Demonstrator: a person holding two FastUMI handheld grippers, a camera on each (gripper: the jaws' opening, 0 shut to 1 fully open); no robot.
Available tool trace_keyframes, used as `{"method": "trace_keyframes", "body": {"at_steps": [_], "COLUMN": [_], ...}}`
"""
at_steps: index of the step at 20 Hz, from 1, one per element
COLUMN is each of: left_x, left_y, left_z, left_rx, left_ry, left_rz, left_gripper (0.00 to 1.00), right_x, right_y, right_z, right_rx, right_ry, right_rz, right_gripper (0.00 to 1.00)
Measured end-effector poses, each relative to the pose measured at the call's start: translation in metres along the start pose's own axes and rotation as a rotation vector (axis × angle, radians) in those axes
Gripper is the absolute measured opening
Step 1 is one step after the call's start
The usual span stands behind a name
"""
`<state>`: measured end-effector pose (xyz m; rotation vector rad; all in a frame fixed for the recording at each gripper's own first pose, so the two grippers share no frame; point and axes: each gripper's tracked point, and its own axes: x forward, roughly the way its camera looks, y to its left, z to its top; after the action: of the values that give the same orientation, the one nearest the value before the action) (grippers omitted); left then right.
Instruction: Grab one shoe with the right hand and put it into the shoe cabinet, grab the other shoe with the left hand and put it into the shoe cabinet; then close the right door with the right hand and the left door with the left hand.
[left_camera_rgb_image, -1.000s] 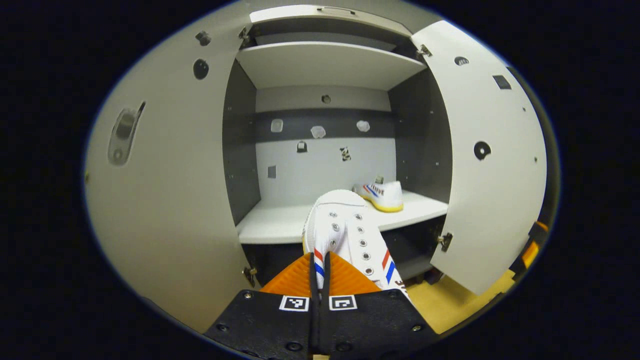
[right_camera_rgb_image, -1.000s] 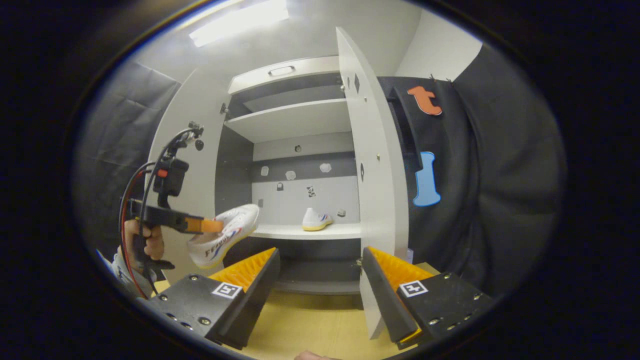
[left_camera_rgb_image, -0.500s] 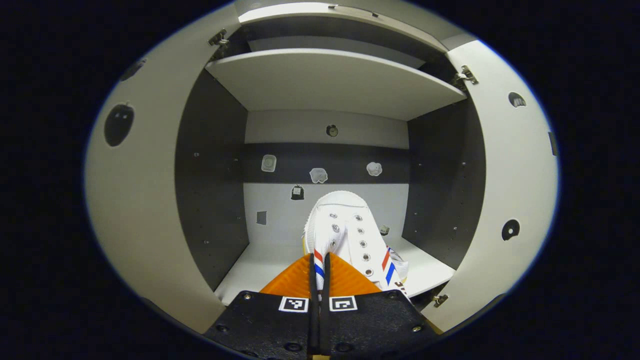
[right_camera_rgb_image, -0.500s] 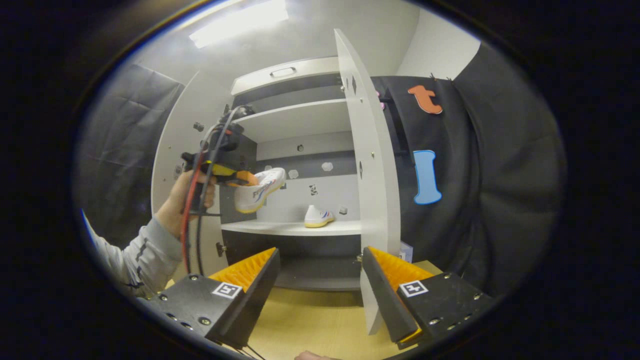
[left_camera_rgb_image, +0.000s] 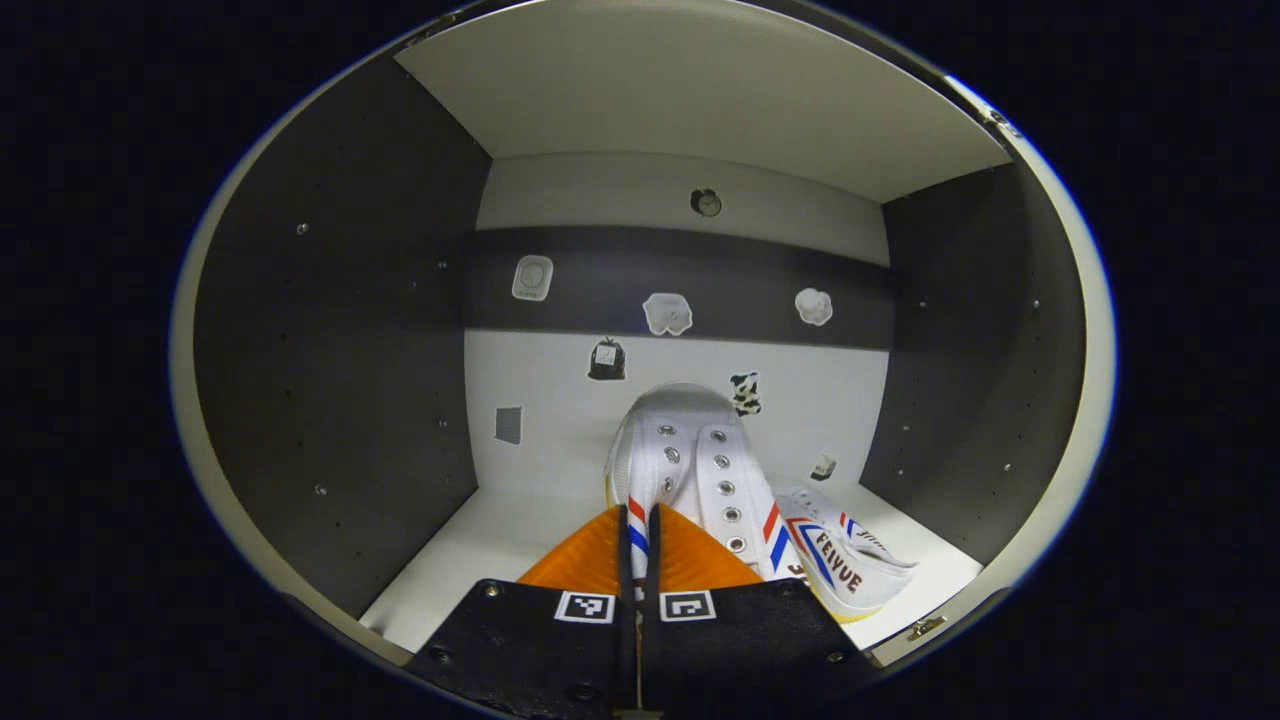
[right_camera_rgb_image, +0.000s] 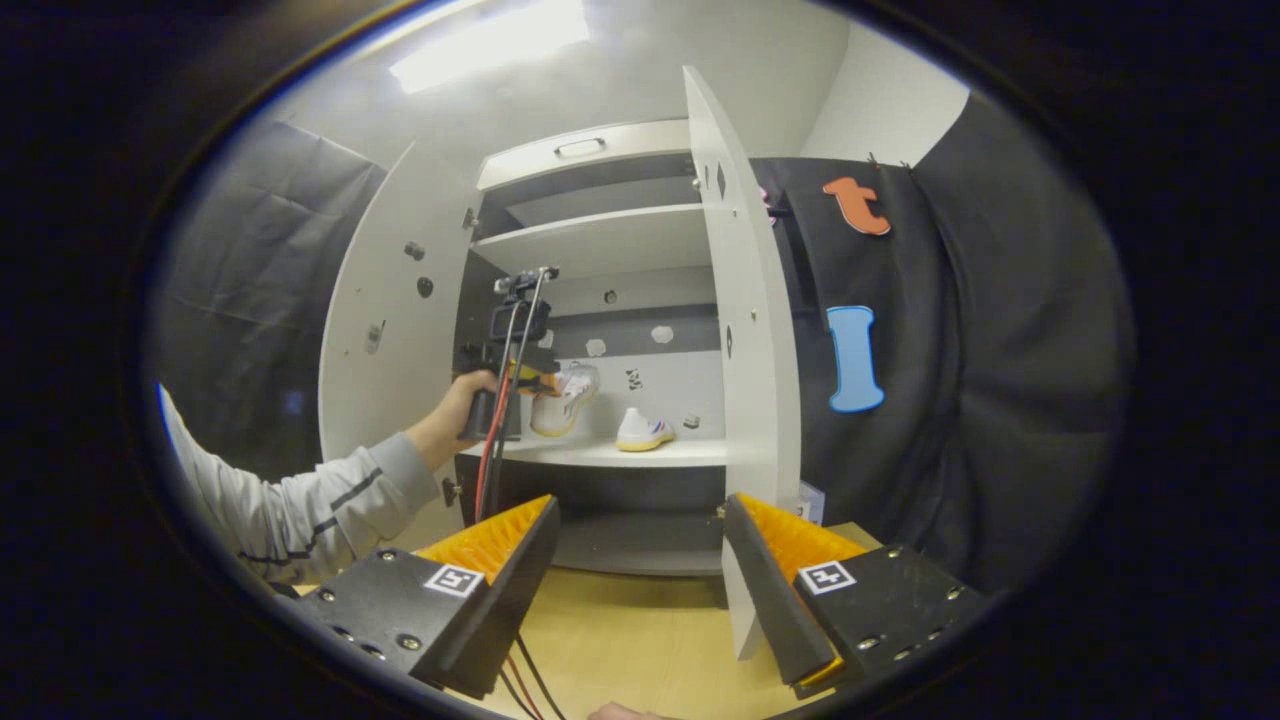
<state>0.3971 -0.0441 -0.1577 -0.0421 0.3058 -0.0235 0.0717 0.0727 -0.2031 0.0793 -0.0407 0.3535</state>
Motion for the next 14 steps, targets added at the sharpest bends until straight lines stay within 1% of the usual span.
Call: {"method": "trace_keyframes", "body": {"at_steps": [2, 4, 5, 6, 7, 8, 10, 11, 13, 14], "left_x": [0.007, 0.014, 0.018, 0.019, 0.019, 0.018, 0.016, 0.011, -0.003, -0.012], "left_y": [0.001, 0.003, 0.005, 0.008, 0.007, 0.003, -0.002, -0.001, 0.007, 0.007], "left_z": [0.0, 0.002, 0.002, -0.004, -0.008, -0.012, -0.005, -0.003, 0.006, 0.009], "left_rx": [-0.034, -0.049, -0.038, -0.029, -0.012, -0.011, -0.019, -0.016, 0.013, 0.033], "left_ry": [-0.016, -0.048, -0.052, -0.036, -0.018, -0.003, -0.029, -0.023, -0.043, -0.058], "left_rz": [-0.006, -0.01, 0.001, 0.02, 0.023, 0.01, -0.007, 0.001, 0.047, 0.059], "left_gripper": [0.02, 0.05, 0.07, 0.12, 0.14, 0.22, 0.34, 0.51, 0.85, 0.85], "right_x": [-0.005, -0.008, -0.009, -0.012, -0.014, -0.016, -0.017, -0.017, -0.02, -0.02], "right_y": [-0.006, -0.008, -0.008, -0.007, -0.007, -0.008, -0.015, -0.017, -0.023, -0.028], "right_z": [0.001, 0.003, 0.004, 0.005, 0.004, 0.004, 0.002, -0.001, -0.003, -0.003], "right_rx": [0.003, -0.011, -0.013, -0.01, -0.008, -0.009, -0.007, -0.002, 0.011, 0.015], "right_ry": [0.006, 0.003, -0.002, -0.004, -0.005, -0.007, -0.005, -0.001, 0.001, 0.001], "right_rz": [-0.017, -0.028, -0.03, -0.03, -0.029, -0.034, -0.053, -0.059, -0.071, -0.08], "right_gripper": [0.98, 0.98, 0.98, 0.98, 0.98, 0.98, 0.98, 0.98, 0.98, 0.98]}}
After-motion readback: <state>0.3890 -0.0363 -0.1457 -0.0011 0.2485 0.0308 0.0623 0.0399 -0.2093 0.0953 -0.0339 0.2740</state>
